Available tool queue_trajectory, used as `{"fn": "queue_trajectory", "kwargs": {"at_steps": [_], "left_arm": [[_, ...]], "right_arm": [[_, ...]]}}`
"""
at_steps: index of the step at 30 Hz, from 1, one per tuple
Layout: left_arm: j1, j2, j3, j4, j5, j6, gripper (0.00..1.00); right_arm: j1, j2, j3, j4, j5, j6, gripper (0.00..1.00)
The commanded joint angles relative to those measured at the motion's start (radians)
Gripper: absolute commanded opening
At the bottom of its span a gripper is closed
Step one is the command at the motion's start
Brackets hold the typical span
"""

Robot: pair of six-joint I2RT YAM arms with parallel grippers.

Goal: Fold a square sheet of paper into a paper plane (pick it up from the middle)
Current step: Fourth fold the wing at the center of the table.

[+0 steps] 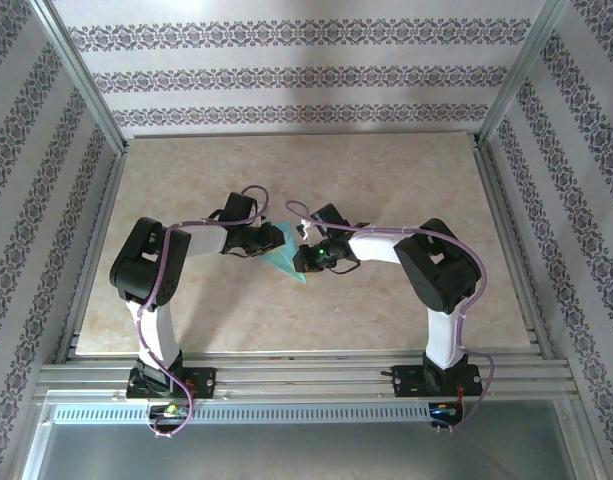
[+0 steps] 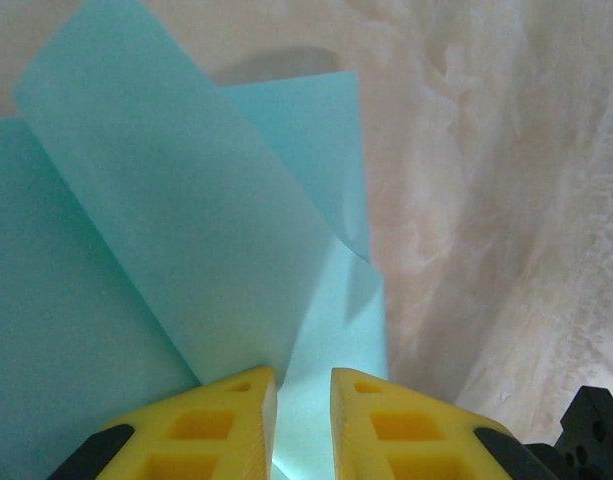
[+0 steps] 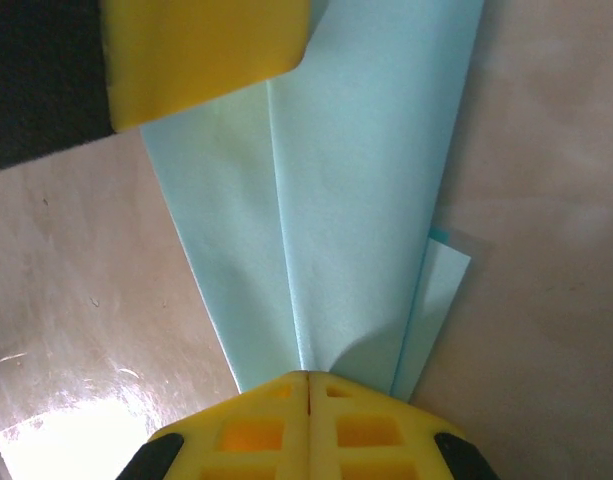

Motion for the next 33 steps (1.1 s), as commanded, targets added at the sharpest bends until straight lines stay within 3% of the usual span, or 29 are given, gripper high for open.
{"fn": "queue_trajectory", "kwargs": {"at_steps": [1, 6, 12, 22, 33], "left_arm": [[0.013, 0.025, 0.029, -0.068, -0.069, 0.037, 0.21], [0.013, 0.050, 0.070, -0.218, -0.129, 0.062, 0.20], [0.005, 0.084, 0.101, -0.277, -0.139, 0.063, 0.20], [-0.010, 0.103, 0.124, -0.332, -0.171, 0.063, 0.20], [-0.015, 0.113, 0.122, -0.344, -0.169, 0.073, 0.19]], "right_arm": [[-0.009, -0.013, -0.027, -0.070, 0.001, -0.022, 0.08], [-0.018, -0.095, -0.043, -0.011, -0.033, 0.008, 0.08], [-0.022, -0.177, -0.024, 0.030, -0.019, 0.033, 0.08], [0.043, -0.054, 0.067, 0.002, 0.032, 0.016, 0.05], [0.041, 0.053, 0.126, -0.020, 0.086, 0.003, 0.01]]}}
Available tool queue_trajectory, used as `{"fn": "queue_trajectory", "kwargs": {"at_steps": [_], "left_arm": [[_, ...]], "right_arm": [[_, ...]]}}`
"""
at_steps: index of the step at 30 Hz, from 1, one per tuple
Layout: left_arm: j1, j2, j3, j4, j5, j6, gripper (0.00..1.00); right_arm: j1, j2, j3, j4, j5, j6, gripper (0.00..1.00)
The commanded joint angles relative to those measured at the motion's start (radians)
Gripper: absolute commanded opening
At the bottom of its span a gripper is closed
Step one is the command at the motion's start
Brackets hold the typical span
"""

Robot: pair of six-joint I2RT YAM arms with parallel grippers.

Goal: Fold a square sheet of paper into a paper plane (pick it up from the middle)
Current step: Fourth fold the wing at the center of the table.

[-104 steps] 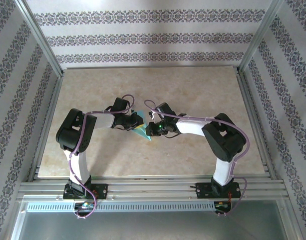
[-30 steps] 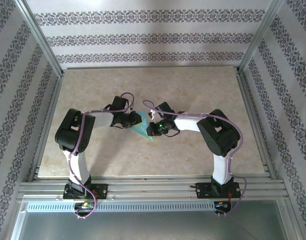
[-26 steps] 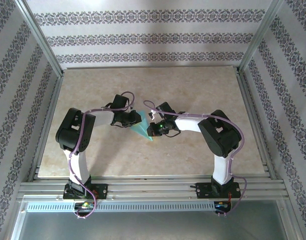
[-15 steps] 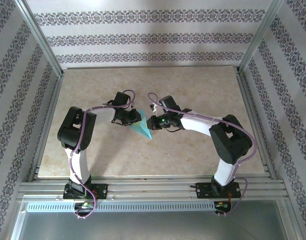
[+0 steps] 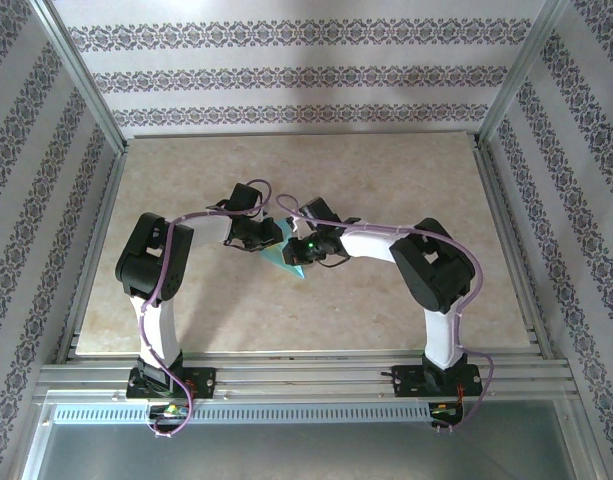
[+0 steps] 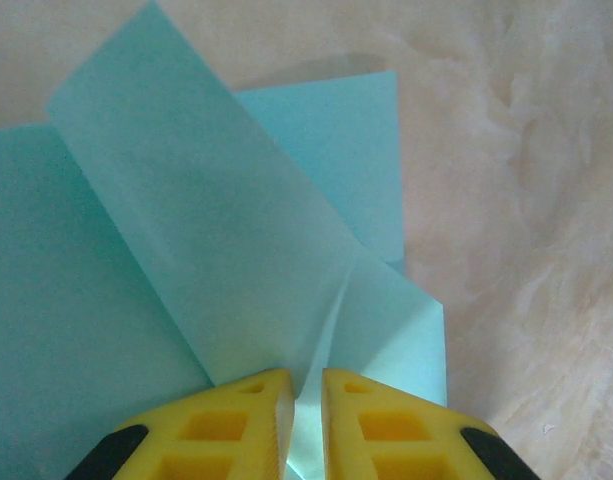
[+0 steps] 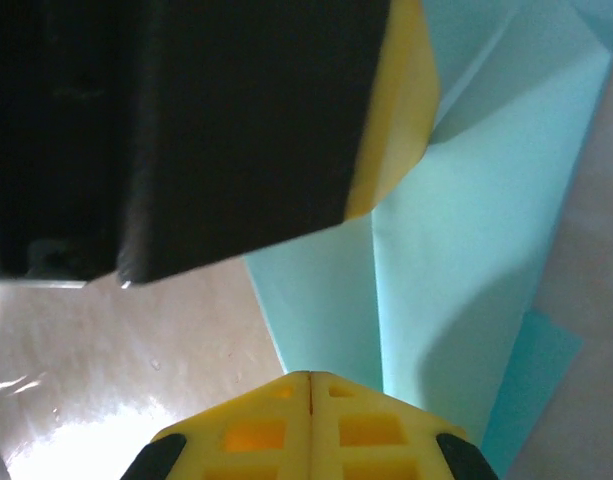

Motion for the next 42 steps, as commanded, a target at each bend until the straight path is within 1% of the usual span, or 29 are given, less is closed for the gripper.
{"fn": "queue_trajectory", "kwargs": {"at_steps": [1, 7, 14, 22, 30, 34, 39, 42], "left_arm": [[-0.008, 0.062, -0.020, -0.130, -0.090, 0.033, 0.19], [-0.007, 0.069, -0.015, -0.153, -0.111, 0.034, 0.18], [-0.008, 0.085, -0.004, -0.204, -0.161, 0.031, 0.16], [-0.007, 0.095, -0.001, -0.226, -0.186, 0.028, 0.16], [-0.008, 0.099, -0.003, -0.230, -0.187, 0.026, 0.15], [-0.008, 0.098, -0.001, -0.225, -0.177, 0.026, 0.15], [-0.009, 0.087, -0.007, -0.200, -0.145, 0.031, 0.15], [-0.011, 0.082, -0.008, -0.191, -0.128, 0.035, 0.15]], "right_arm": [[-0.004, 0.027, 0.018, -0.022, 0.036, -0.021, 0.01], [-0.009, 0.029, -0.023, -0.020, 0.032, -0.017, 0.01], [-0.017, 0.011, -0.082, -0.028, -0.009, -0.011, 0.01], [-0.019, -0.064, -0.178, -0.048, -0.067, -0.023, 0.01], [-0.018, -0.126, -0.261, -0.085, -0.088, -0.050, 0.01], [-0.023, -0.182, -0.305, -0.092, -0.095, -0.066, 0.01], [-0.048, -0.272, -0.329, -0.018, -0.094, -0.056, 0.02], [-0.047, -0.274, -0.288, 0.024, -0.066, -0.042, 0.03]]}}
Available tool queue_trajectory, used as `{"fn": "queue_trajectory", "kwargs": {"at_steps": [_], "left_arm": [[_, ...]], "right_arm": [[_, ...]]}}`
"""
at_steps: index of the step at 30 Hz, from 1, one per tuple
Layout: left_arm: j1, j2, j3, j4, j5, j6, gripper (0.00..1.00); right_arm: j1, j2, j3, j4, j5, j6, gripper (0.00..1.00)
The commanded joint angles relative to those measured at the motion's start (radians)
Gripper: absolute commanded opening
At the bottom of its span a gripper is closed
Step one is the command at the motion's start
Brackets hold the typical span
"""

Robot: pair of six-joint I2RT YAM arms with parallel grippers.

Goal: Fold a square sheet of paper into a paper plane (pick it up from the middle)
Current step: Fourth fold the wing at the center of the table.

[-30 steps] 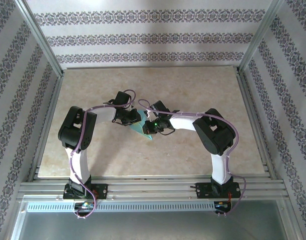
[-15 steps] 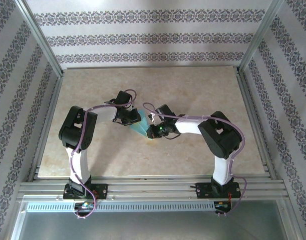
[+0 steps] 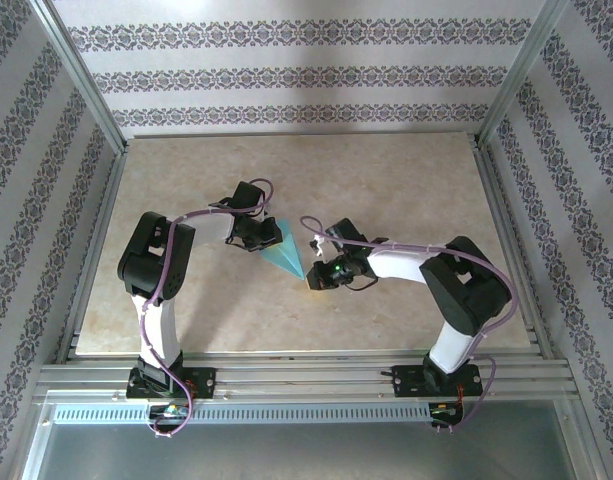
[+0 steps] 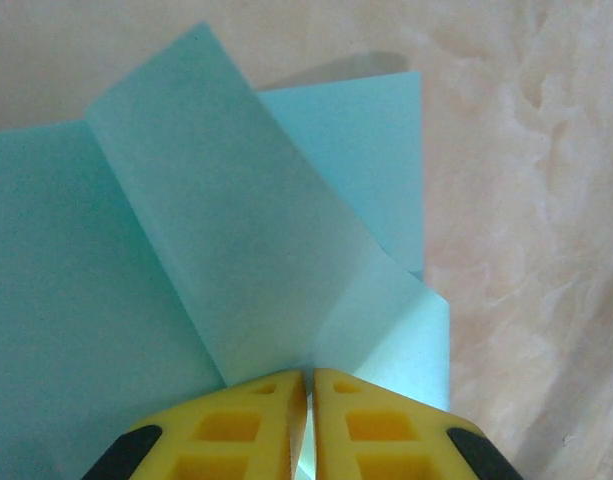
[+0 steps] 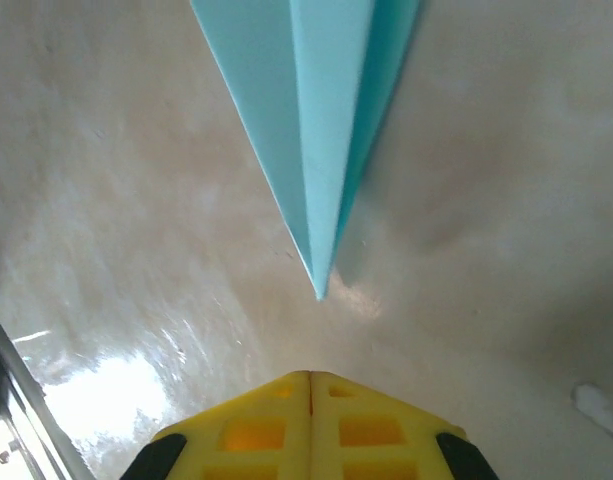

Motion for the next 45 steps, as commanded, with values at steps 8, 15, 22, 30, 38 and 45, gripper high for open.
{"fn": "queue_trajectory", "kwargs": {"at_steps": [8, 15, 22, 30, 38, 45], "left_arm": [[-0.008, 0.070, -0.041, -0.104, -0.054, 0.027, 0.16], [-0.012, 0.053, -0.022, -0.106, -0.032, 0.037, 0.16], [-0.015, 0.029, -0.008, -0.095, -0.018, 0.046, 0.16], [-0.032, -0.050, -0.011, -0.040, 0.067, 0.057, 0.22], [-0.077, -0.111, -0.075, -0.006, 0.035, 0.022, 0.18], [-0.079, -0.049, -0.057, -0.011, 0.029, 0.046, 0.17]], "right_arm": [[0.015, 0.137, 0.220, 0.043, 0.057, 0.023, 0.02], [0.023, 0.229, 0.299, -0.004, 0.068, 0.003, 0.02], [0.037, 0.289, 0.316, -0.075, 0.087, -0.015, 0.02], [0.035, 0.297, 0.315, -0.135, 0.146, -0.035, 0.02], [0.029, 0.305, 0.313, -0.144, 0.155, -0.024, 0.02], [0.025, 0.305, 0.311, -0.148, 0.154, -0.023, 0.02]]}}
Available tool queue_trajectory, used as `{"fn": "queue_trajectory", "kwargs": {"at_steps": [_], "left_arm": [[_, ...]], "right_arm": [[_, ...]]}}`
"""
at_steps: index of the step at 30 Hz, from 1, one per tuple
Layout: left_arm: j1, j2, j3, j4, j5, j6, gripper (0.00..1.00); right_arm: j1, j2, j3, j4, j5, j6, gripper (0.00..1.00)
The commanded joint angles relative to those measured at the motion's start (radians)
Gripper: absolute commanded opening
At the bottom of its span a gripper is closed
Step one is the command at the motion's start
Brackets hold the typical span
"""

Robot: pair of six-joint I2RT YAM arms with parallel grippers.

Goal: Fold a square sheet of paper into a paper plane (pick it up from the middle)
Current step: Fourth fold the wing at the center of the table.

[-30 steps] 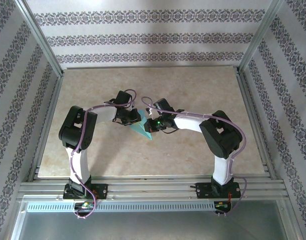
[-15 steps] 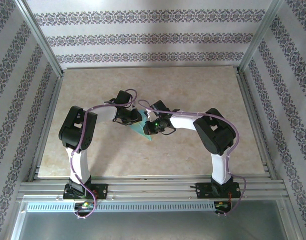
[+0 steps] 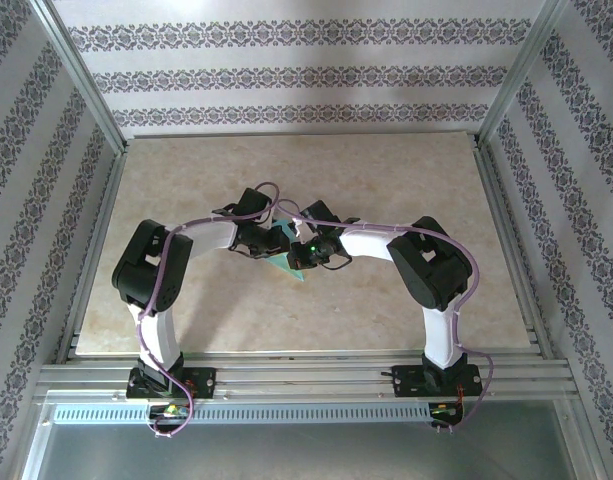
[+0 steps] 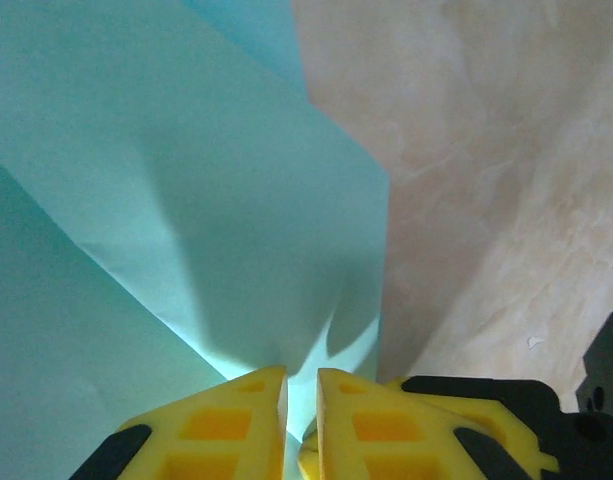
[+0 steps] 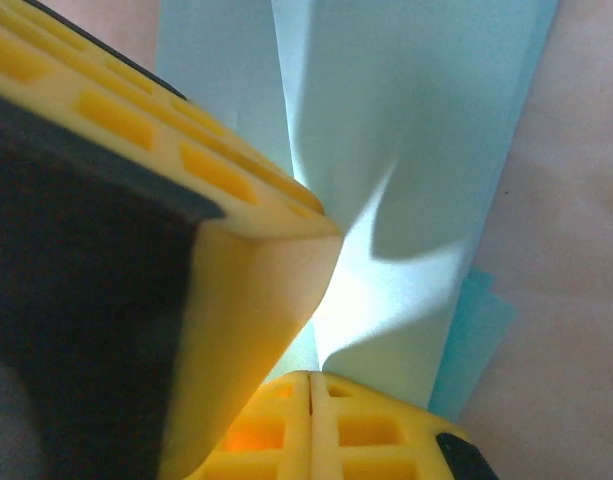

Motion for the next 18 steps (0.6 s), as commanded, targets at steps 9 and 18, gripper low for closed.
{"fn": "queue_trajectory", "kwargs": {"at_steps": [9, 18], "left_arm": [[0.035, 0.071, 0.017, 0.009, -0.092, 0.005, 0.17], [0.107, 0.116, 0.099, -0.038, -0.091, 0.071, 0.17]], "right_arm": [[-0.006, 0.024, -0.027, -0.096, 0.063, -0.019, 0.02], [-0.004, 0.040, -0.039, -0.139, 0.086, -0.050, 0.02]]}}
